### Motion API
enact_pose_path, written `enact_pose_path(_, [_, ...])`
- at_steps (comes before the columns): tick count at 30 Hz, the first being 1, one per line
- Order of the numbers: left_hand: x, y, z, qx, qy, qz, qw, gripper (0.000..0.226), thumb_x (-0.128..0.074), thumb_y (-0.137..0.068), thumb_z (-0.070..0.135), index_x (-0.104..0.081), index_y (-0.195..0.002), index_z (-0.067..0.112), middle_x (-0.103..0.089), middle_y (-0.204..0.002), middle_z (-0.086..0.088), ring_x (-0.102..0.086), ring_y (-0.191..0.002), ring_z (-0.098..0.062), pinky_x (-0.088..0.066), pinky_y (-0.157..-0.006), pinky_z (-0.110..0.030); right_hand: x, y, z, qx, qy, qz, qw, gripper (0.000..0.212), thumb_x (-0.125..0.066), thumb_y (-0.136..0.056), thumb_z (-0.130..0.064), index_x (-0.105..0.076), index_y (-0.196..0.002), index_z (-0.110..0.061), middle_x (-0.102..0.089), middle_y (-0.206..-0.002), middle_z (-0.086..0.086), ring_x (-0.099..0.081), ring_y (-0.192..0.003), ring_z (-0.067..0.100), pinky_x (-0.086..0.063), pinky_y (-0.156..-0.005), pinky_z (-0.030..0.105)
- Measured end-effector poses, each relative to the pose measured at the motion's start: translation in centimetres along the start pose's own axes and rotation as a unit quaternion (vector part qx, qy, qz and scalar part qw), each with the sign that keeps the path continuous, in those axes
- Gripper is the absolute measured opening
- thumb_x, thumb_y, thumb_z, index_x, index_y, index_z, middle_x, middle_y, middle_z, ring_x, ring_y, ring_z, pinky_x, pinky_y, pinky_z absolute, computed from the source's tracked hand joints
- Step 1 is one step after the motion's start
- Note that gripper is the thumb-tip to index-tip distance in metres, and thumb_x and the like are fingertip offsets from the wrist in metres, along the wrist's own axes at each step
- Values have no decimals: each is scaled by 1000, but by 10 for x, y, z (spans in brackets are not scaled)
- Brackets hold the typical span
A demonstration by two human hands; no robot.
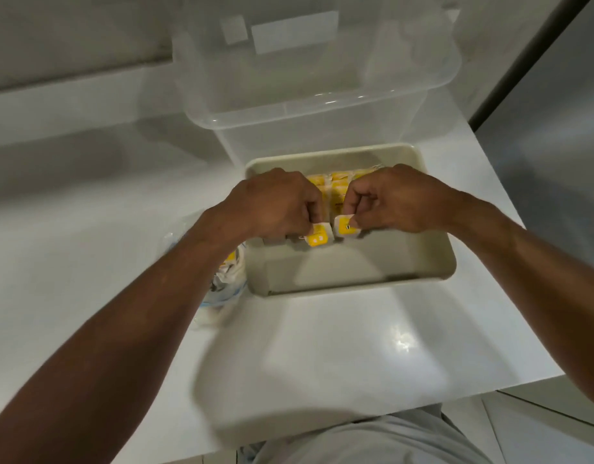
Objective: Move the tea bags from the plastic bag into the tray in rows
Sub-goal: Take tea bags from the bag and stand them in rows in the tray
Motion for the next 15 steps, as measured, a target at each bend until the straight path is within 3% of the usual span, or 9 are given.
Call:
enact_pose_path(3, [-9,-11,4,-1,-8,-6,1000,15,-74,-77,28,-64,-79,39,-68,-81,20,-65,-90,-13,-54,-82,-36,-11,-6,5,-12,8,-52,999,10,-76,-81,-23,-68,-85,-25,-70,-72,-9,-61,-60,3,-50,-67,25])
enact_pose_path(7, [-11,-32,1,37,-91,75,992,12,-61,-83,28,-58,-77,38,-68,-95,10,-64,-95,-20,-44,-72,-31,-16,-23,13,-48,107,-5,993,14,-73,-82,-30,-60,-81,-35,-61,-76,-14,-58,-79,10,-48,-74,28])
enact_pose_path(10, [-10,-37,-1,51,-114,119,985,10,-59,-86,29,-66,-89,35,-68,-96,8,-64,-97,-22,-38,-70,-30,-14,-30,20,-72,124,29,989,13,-70,-83,-34,-58,-82,-38,-59,-83,-14,-58,-89,14,-44,-72,28])
enact_pose_path(15, [-13,-37,-3,51,-111,116,986,15,-58,-86,28,-68,-96,34,-68,-99,9,-62,-98,-19,-36,-70,-28,-14,-30,27,-86,125,62,986,8,-67,-85,-41,-60,-89,-39,-62,-94,-13,-58,-96,15,-43,-73,28])
Point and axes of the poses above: each hand's wrist, its own y-axis away from the middle knuckle, its own x-axis out of the back of the hand, z = x × y, the point moved 7 cm from there along -y, towards the middle knuckle
